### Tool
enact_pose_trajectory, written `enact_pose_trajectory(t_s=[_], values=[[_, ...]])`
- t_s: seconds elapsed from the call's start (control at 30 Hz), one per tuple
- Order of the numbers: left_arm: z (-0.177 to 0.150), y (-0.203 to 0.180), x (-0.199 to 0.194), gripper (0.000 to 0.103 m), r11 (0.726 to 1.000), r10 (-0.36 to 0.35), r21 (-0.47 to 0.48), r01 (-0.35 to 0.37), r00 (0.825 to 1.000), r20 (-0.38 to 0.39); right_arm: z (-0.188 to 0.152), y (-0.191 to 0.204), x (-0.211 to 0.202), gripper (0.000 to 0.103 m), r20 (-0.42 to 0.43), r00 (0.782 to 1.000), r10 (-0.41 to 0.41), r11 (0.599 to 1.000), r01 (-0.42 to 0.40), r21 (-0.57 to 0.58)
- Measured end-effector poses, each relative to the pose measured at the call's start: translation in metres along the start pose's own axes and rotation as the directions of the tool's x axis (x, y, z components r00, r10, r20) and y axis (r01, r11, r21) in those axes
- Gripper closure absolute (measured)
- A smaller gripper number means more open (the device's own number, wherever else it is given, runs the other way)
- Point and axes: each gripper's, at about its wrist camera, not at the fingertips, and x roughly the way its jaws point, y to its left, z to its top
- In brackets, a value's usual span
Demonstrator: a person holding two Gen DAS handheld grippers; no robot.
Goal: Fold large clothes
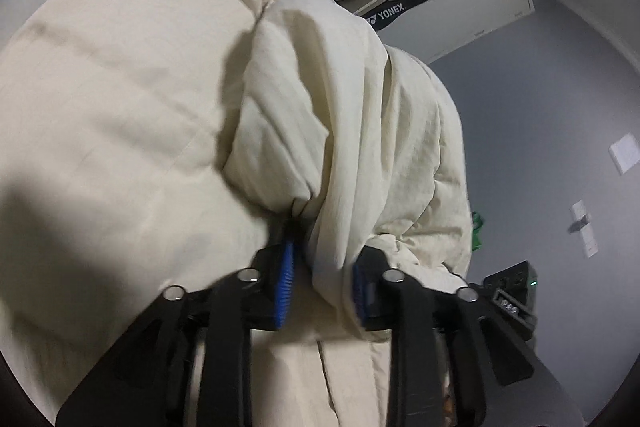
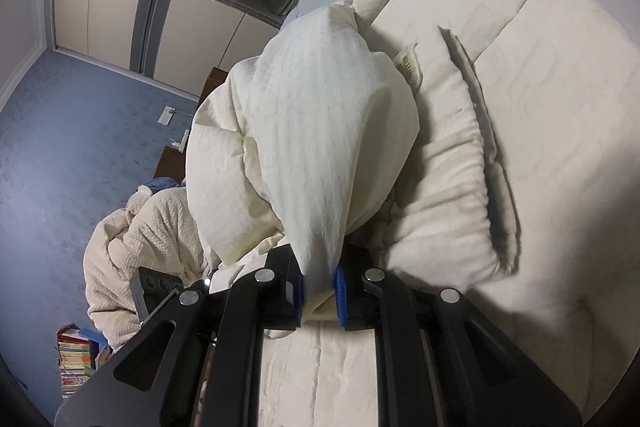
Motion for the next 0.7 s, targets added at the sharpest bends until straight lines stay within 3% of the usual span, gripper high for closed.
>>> enact_pose_trajectory(t_s=[0.03, 0.1, 0.17, 0.27, 0.47, 0.6, 0.7], values=[[0.000, 0.002, -0.005, 0.067, 1.000, -0.005, -0.006, 0.005, 1.000, 0.000, 0.002, 0.002, -0.001, 0.091, -0.007, 1.000, 0.004, 1.000, -0.004, -0.002], [-0.007, 0.003, -0.021, 0.049, 1.000, 0.006, 0.007, -0.006, 1.000, 0.010, 0.004, 0.004, -0.004, 0.088, -0.018, 1.000, 0.003, 1.000, -0.003, -0.010], [-0.011, -0.004, -0.037, 0.041, 0.999, 0.016, 0.039, -0.017, 0.999, 0.034, 0.006, 0.003, -0.012, 0.082, -0.014, 1.000, 0.005, 1.000, -0.006, -0.013], [-0.012, -0.017, -0.056, 0.040, 0.998, 0.024, 0.063, -0.029, 0.998, 0.066, 0.010, 0.000, -0.023, 0.069, -0.004, 1.000, 0.005, 1.000, -0.005, 0.008], [-0.006, -0.055, -0.066, 0.040, 0.984, 0.079, 0.153, -0.094, 0.992, 0.101, 0.020, 0.003, -0.054, 0.066, 0.063, 0.998, -0.005, 1.000, 0.005, 0.000], [-0.001, -0.075, -0.050, 0.040, 0.973, 0.130, 0.185, -0.140, 0.989, 0.067, 0.032, 0.020, -0.076, 0.067, 0.144, 0.988, -0.051, 0.997, 0.058, -0.043], [0.004, -0.074, -0.026, 0.042, 0.965, 0.197, 0.180, -0.192, 0.980, -0.007, 0.046, 0.032, -0.068, 0.065, 0.100, 0.991, -0.091, 0.993, 0.098, -0.062]])
